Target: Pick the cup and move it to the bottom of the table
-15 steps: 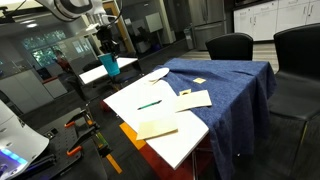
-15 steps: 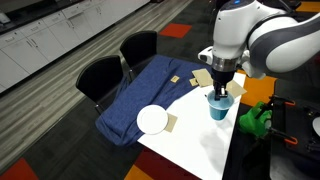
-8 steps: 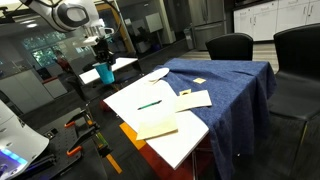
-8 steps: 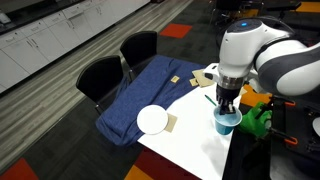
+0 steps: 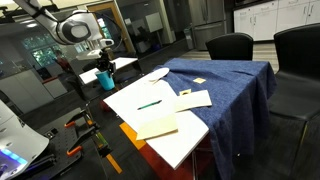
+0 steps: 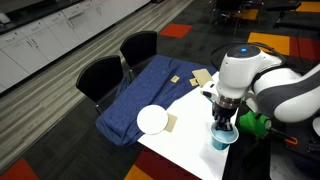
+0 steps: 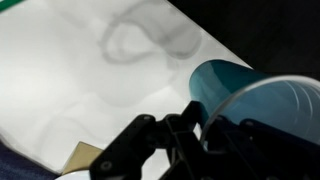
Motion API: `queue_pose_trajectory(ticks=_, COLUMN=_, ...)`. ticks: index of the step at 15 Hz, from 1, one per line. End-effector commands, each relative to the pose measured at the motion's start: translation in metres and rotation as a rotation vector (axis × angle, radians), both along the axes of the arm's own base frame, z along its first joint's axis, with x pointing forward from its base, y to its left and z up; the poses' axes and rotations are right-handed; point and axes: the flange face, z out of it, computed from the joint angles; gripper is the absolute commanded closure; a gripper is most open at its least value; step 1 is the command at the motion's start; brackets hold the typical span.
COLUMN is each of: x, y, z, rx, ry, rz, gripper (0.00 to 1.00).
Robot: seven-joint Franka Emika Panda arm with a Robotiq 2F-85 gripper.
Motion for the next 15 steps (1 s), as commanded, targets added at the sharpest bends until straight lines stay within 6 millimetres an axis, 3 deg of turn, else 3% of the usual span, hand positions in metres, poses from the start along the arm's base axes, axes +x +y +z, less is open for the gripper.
queue_pose_trajectory(ticks=1, x=-0.002, y=0.012, z=-0.022, rx=0.02, ry=-0.051, rz=0.012, gripper=0.99)
queue_pose_trajectory(ticks=12, x=0.0, y=0.018, z=-0.075, rx=-0.01, ry=-0.155, rz=0.021, gripper=0.99)
queue_pose_trajectory(ticks=14, x=0.001, y=0.018, z=-0.08, rx=-0.02, ry=-0.153, rz=0.02, gripper=0.84)
queue_pose_trajectory(ticks=15, x=0.002, y=0.018, z=-0.082, rx=-0.025, ry=-0.152, rz=0.018, gripper=0.69)
